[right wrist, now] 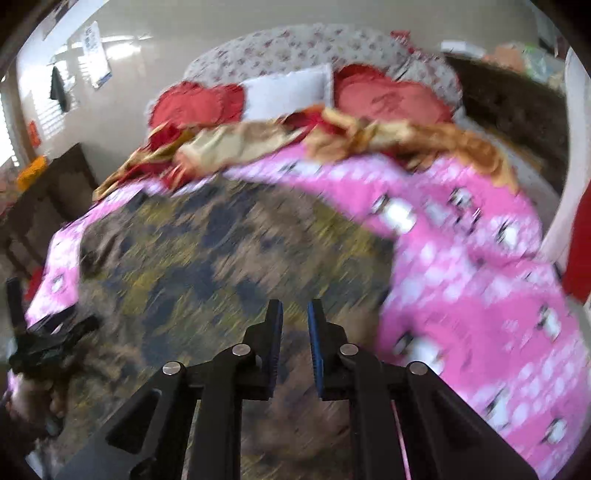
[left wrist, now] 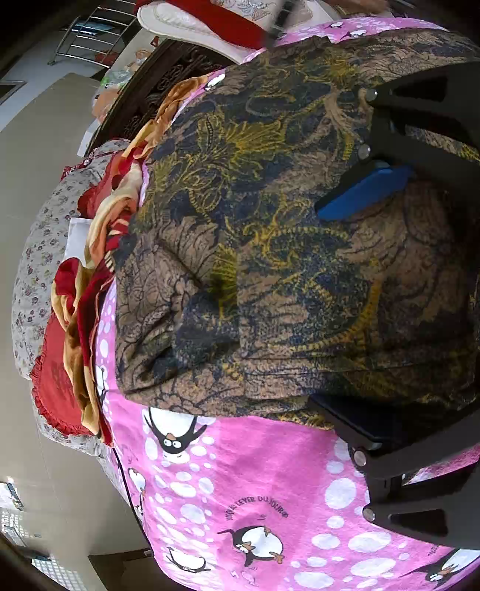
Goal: Fold small clothes
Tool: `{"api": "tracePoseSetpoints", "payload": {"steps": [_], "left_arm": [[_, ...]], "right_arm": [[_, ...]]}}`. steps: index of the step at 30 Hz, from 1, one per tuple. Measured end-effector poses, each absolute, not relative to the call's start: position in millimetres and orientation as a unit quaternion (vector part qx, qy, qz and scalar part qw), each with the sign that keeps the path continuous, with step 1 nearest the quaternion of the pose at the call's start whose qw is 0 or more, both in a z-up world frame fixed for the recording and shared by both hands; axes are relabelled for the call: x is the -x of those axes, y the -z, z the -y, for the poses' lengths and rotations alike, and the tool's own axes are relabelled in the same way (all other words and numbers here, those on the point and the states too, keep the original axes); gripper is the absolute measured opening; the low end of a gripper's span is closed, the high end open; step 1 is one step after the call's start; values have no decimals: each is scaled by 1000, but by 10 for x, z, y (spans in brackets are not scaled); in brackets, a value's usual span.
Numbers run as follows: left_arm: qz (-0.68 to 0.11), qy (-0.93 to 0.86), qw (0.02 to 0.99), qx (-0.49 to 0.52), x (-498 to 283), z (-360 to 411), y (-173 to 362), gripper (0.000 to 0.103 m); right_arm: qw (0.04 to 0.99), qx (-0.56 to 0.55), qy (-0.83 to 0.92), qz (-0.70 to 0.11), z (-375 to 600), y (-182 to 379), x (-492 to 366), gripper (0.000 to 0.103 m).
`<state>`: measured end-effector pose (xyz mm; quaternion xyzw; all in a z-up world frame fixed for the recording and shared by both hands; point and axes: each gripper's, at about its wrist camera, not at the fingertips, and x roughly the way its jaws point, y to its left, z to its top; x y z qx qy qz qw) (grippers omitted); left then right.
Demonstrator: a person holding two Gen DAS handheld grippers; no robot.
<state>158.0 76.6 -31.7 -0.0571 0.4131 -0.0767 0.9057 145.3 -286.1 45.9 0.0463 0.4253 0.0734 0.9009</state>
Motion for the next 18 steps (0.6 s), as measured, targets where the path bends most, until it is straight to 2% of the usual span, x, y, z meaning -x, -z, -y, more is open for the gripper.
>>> {"api": "tracePoseSetpoints", "payload": {"steps": [2, 4, 7, 11, 14, 16, 18], "left_arm": [[-413, 77, 906, 56, -1581, -761, 317, 95], [-413, 76, 906, 56, -1580, -761, 317, 95], [-414, 75, 905, 55, -1583, -757, 321, 95], [-415, 74, 905, 52, -1588, -752, 327, 95], [-414, 75, 905, 54, -1588, -746, 326, 96], [-415, 75, 905, 53, -1589, -747, 326, 96], [-415, 74, 905, 52, -1592, -742, 330, 96]], "right_arm": [[876, -7, -48, -480, 2798, -88, -1441, 0], [893, -14, -53, -447, 2835, -29, -1347, 0], [890, -3, -29, -456, 2743, -148, -1325, 0], [904, 14, -59, -423, 2389, -370, -1110, 1], [882, 40, -69, -463, 2144, -74, -1047, 8], [898, 48, -64, -433, 2138, 64, -928, 10], [897, 33, -64, -436, 2172, 45, -941, 10]]}}
